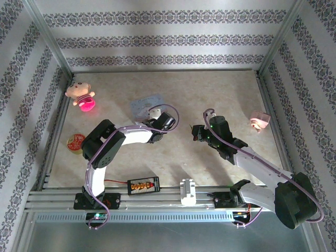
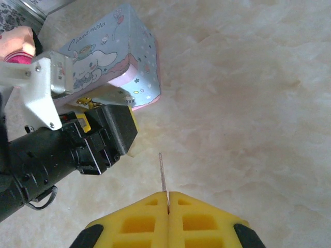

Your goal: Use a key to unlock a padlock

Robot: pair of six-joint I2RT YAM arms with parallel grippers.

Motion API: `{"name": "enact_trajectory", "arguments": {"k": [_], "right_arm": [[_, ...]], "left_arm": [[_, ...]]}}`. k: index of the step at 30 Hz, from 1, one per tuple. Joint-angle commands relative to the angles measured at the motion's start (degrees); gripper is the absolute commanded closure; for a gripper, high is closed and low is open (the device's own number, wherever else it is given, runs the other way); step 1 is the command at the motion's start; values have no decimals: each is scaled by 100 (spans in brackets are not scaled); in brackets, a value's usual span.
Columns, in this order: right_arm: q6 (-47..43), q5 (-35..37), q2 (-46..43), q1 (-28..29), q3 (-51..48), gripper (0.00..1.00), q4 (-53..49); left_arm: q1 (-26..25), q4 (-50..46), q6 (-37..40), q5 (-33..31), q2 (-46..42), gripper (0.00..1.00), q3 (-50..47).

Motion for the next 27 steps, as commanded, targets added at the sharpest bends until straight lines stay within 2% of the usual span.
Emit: {"name": "enact_trajectory", "arguments": {"k": [1, 7, 12, 20, 24, 27], "right_arm": [[-89, -5, 67, 7, 211, 100, 6], [-71, -46, 138, -2, 227, 100, 42], [-45, -67, 146, -2, 209, 100, 77], [-28, -111, 198, -20, 178, 100, 134], [-10, -137, 217, -25, 135, 100, 190], [8, -146, 208, -27, 106, 100, 214]], "left_arm": [[87, 39, -239, 114, 103, 40, 68], [162, -5, -335, 237, 181, 40, 138], [188, -28, -292, 154, 224, 46, 185], [210, -52, -244, -8, 261, 45, 275], [215, -34, -204, -109, 243, 57, 278], [219, -51, -187, -175, 217, 58, 283]]}}
